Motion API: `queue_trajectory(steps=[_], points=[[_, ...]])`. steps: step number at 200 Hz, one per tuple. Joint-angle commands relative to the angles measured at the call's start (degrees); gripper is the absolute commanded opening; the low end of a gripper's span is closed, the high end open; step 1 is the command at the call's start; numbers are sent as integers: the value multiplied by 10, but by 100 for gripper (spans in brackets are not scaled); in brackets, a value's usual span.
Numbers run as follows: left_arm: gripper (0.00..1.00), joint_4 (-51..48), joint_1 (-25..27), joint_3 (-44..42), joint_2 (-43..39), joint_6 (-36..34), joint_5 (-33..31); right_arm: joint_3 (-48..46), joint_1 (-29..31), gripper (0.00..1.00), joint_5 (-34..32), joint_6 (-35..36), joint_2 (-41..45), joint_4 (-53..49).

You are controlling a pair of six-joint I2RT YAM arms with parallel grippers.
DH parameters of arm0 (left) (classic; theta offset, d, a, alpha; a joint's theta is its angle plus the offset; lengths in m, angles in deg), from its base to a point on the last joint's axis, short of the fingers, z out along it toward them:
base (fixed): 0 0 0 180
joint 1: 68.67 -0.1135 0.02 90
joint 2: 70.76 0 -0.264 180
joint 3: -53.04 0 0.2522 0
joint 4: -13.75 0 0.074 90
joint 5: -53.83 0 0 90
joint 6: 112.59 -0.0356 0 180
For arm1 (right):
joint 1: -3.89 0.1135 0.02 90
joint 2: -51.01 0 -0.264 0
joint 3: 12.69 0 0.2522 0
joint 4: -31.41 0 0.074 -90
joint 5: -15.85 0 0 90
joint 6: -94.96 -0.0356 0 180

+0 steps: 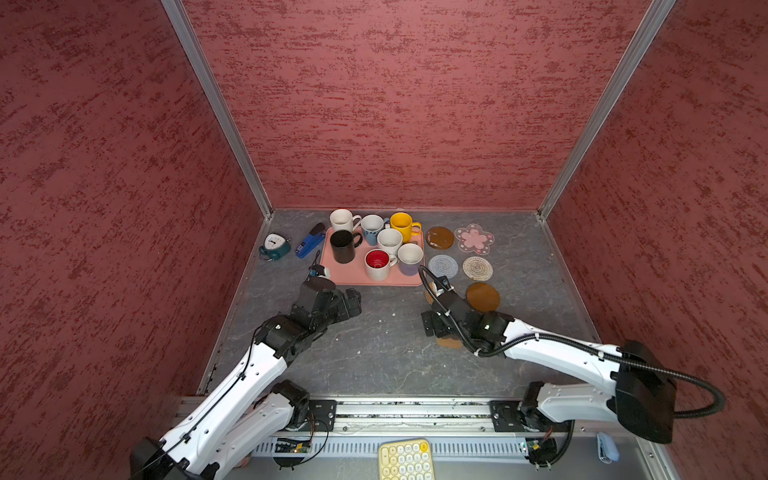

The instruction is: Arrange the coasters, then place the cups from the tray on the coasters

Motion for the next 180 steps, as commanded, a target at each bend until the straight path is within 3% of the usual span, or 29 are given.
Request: queue_trajectory(steps=[1,22,69,146,168,180], points=[[100,-5,-18,20,12,-37,37,31,-26,94,54,26,-16,40],[100,-10,-39,35,29,-54,54,57,-50,87,87,35,-41,53],[100,-34,-70,60,39,-75,80,175,-76,53,125,70,-121,30],[100,-42,-105,63,55,-84,102,385,-100,55,250,85,-280,-18],[100,-42,-113,54,47,-79,105,423,-109,48,291,76,-325,-14],[100,-41,-115,44,33,-81,106,440,-115,39,311,67,-345,-12]])
